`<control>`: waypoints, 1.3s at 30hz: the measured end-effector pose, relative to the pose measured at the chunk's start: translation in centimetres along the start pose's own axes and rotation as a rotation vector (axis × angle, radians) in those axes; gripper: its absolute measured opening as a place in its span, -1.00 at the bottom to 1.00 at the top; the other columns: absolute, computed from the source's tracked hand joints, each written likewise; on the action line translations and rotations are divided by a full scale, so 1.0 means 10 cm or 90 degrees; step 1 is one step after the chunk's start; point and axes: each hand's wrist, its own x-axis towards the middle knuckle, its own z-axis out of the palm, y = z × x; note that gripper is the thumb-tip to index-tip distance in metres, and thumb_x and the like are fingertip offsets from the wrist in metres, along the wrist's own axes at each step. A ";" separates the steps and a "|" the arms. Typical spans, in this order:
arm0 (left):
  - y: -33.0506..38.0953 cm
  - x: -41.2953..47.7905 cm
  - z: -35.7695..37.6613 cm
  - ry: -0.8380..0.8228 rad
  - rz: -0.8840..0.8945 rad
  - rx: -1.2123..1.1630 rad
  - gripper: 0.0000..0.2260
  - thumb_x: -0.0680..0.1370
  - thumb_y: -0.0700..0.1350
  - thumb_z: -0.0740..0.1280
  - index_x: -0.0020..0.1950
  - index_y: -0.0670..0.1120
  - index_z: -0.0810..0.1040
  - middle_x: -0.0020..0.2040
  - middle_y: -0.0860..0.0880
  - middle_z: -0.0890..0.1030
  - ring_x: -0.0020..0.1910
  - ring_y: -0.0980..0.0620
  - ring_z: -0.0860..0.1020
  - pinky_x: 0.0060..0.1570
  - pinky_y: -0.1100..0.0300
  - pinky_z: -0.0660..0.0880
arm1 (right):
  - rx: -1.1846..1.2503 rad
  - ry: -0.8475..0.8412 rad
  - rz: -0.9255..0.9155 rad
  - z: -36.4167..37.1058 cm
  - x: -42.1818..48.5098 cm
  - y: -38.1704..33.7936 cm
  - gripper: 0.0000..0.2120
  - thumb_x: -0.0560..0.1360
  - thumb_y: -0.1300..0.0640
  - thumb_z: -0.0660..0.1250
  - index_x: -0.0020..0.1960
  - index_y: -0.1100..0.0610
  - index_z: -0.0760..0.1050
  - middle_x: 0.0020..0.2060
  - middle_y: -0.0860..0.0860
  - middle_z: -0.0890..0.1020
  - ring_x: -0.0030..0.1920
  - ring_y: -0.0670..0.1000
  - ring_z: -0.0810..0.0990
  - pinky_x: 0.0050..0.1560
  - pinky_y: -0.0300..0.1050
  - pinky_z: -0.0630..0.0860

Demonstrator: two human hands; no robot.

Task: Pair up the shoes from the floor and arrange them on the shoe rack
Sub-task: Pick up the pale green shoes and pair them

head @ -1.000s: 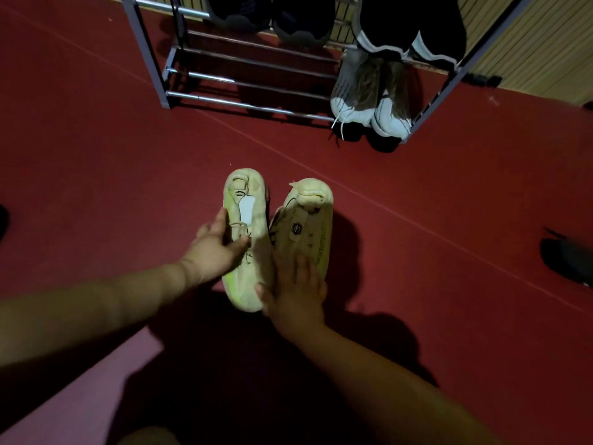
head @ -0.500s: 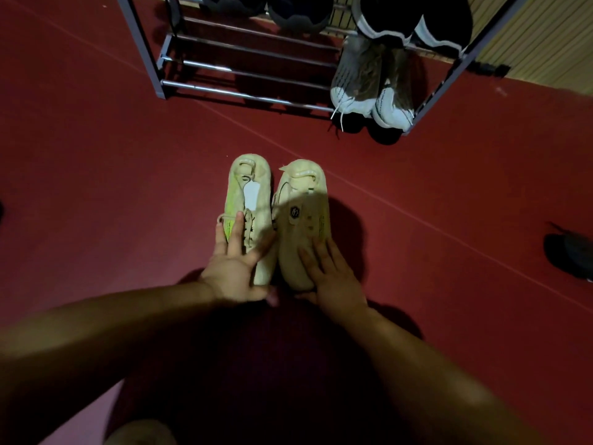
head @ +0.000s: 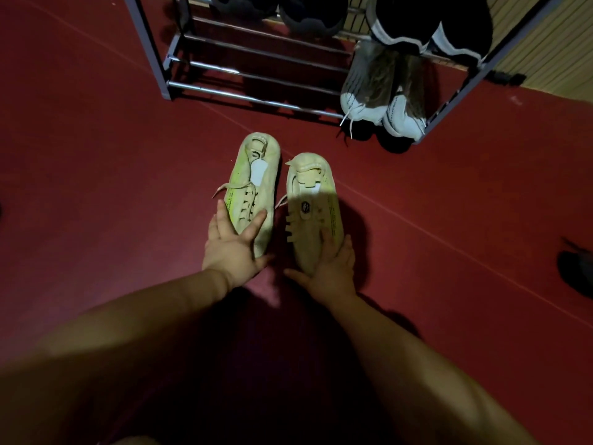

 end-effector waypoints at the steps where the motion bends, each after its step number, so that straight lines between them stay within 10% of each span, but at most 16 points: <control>1: 0.01 0.02 -0.01 0.018 0.003 -0.025 -0.27 0.45 0.25 0.33 0.49 0.34 -0.02 0.49 -0.24 -0.35 0.48 -0.30 -0.13 0.46 -0.10 0.07 | 0.027 0.013 0.000 -0.02 0.02 -0.02 0.04 0.37 -0.30 0.36 0.55 0.02 -0.21 0.48 0.30 -0.14 0.50 0.25 -0.09 0.47 0.03 -0.03; 6: 0.02 0.21 -0.19 0.094 0.036 -0.166 -0.37 0.44 0.08 0.39 0.47 0.25 0.22 0.55 -0.16 -0.15 0.46 -0.30 0.05 0.43 -0.11 0.12 | 0.141 0.096 -0.011 -0.15 0.04 -0.10 -0.01 0.27 -0.41 0.21 0.54 0.04 -0.01 0.42 0.17 0.22 0.37 0.17 0.28 0.31 -0.13 0.24; 11: 0.15 0.32 -0.42 0.163 0.051 -0.387 -0.41 0.34 0.18 0.22 0.40 0.27 0.33 0.57 -0.02 -0.01 0.48 -0.20 0.12 0.42 -0.08 0.18 | 0.378 0.041 0.001 -0.53 0.04 -0.25 -0.37 0.53 0.00 0.32 0.50 -0.02 0.10 0.40 -0.02 0.35 0.40 0.01 0.35 0.30 -0.21 0.28; 24: 0.22 0.79 -1.03 0.196 0.018 -0.340 -0.44 0.51 0.05 0.29 0.49 0.23 0.20 0.57 0.09 -0.08 0.52 -0.13 -0.11 0.49 0.01 -0.08 | 0.353 0.111 -0.008 -1.12 0.50 -0.75 -0.34 0.50 -0.12 0.32 0.51 -0.07 0.15 0.43 0.02 0.23 0.35 -0.03 0.29 0.23 -0.41 0.19; 28: 0.19 1.03 -1.13 0.220 0.021 -0.249 -0.44 0.53 0.01 0.30 0.50 0.16 0.20 0.57 0.02 -0.06 0.51 -0.18 -0.05 0.49 -0.06 -0.06 | 0.341 0.113 -0.024 -1.21 1.00 -0.91 -0.35 0.47 -0.11 0.33 0.48 -0.19 0.15 0.43 0.05 0.17 0.41 0.08 0.22 0.42 0.01 0.27; 39: 0.32 1.75 -1.24 0.233 -0.026 -0.123 -0.45 0.55 0.04 0.29 0.51 0.09 0.21 0.57 -0.03 -0.05 0.51 -0.24 -0.06 0.48 -0.13 -0.04 | 0.228 0.083 -0.012 -1.38 2.19 -1.13 -0.49 0.50 -0.15 0.28 0.34 0.11 0.37 0.39 0.25 0.20 0.39 0.27 0.22 0.37 -0.03 0.19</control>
